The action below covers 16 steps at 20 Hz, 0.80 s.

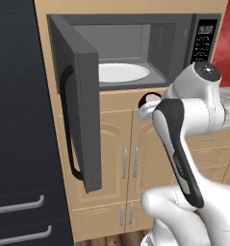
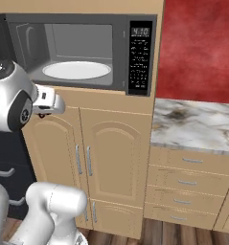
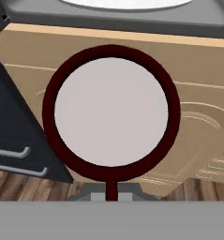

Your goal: Pick the mug from the counter and place it inside the microwave. Then close the microwave.

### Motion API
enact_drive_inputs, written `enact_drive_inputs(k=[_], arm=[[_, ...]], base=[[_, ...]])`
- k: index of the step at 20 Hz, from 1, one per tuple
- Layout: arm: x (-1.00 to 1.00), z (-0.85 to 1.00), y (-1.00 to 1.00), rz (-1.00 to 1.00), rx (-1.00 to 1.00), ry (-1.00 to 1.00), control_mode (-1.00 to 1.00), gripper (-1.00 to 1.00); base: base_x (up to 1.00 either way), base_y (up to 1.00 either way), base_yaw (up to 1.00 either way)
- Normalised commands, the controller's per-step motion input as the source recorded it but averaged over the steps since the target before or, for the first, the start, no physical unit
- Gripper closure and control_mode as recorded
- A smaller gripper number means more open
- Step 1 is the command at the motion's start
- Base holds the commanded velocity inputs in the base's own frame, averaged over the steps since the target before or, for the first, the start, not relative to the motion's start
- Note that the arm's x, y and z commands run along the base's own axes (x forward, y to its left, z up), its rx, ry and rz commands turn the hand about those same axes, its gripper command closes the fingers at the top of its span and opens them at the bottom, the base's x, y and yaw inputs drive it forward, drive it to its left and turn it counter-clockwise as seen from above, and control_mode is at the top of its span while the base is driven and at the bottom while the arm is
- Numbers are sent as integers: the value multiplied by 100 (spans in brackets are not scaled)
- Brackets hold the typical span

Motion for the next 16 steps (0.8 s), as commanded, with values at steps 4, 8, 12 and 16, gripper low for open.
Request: enact_drive_inputs(k=[4,8,12,16], arm=[[75,56,19,0,-1,0,-100,100],[79,35,8,0,0,0,-100,100],[82,9,1,0,0,0,-100,100],[79,0,0,0,0,-4,-100,100]], base=[[0,0,0],[0,0,0],[0,0,0],[0,0,0]])
